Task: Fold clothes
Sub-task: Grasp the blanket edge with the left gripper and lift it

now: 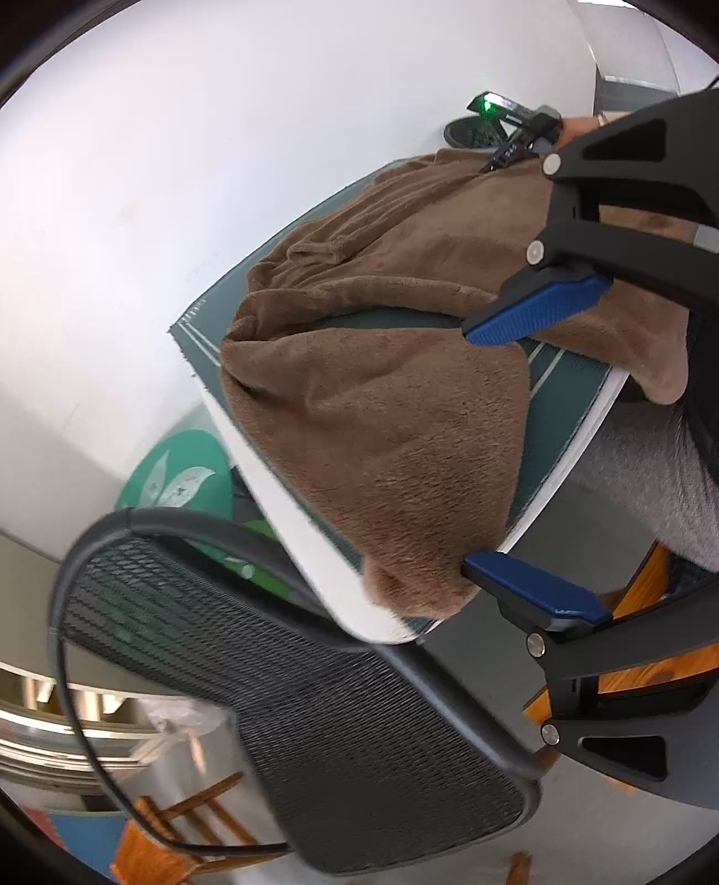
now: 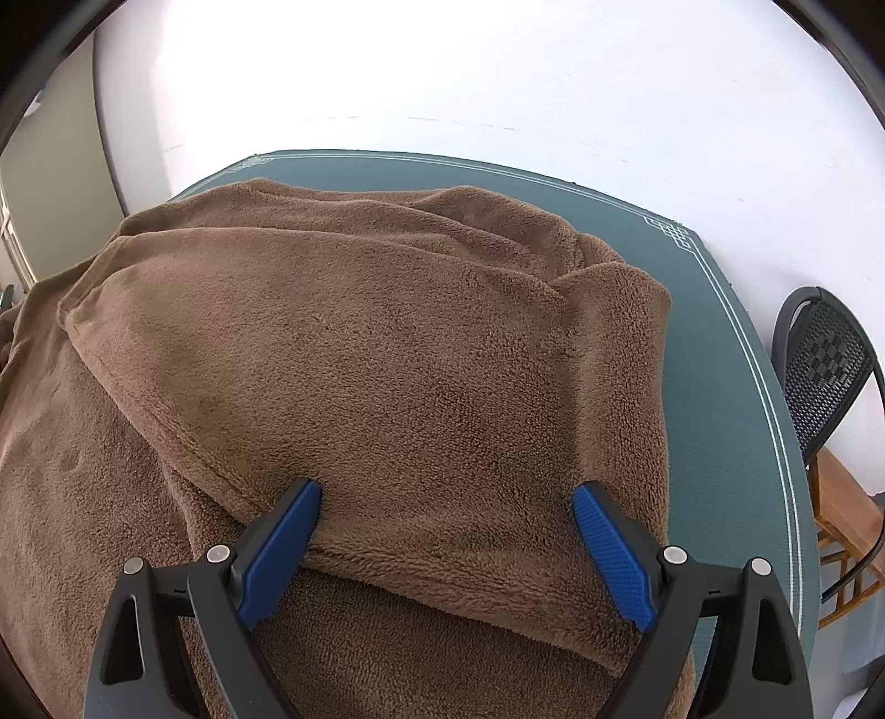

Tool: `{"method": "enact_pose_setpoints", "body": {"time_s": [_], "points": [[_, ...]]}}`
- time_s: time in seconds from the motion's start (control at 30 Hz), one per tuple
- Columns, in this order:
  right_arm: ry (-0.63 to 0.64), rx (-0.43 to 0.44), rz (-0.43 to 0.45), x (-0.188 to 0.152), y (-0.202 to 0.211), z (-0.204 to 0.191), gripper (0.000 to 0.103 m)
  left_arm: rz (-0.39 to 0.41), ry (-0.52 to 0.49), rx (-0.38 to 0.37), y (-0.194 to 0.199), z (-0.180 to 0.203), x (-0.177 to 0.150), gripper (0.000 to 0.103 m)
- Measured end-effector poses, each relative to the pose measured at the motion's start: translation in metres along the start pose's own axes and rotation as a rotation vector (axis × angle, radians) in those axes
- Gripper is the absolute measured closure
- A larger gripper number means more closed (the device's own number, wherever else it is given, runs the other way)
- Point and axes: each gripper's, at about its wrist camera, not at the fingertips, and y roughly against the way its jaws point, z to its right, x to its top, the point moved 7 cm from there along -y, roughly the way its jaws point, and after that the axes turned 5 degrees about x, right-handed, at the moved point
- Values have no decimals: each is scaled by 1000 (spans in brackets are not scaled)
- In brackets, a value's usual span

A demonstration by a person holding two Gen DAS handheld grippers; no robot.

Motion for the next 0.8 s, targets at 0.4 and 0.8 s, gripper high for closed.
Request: {"method": "enact_pose_setpoints", "body": {"time_s": [0.4,0.8], "points": [[0,0,2,0,0,2,9,-73,134,-149,-16,5,-9,23],[-2,1,3,0,-2,2,9,-53,264,-200,-41,6,14,21]]}}
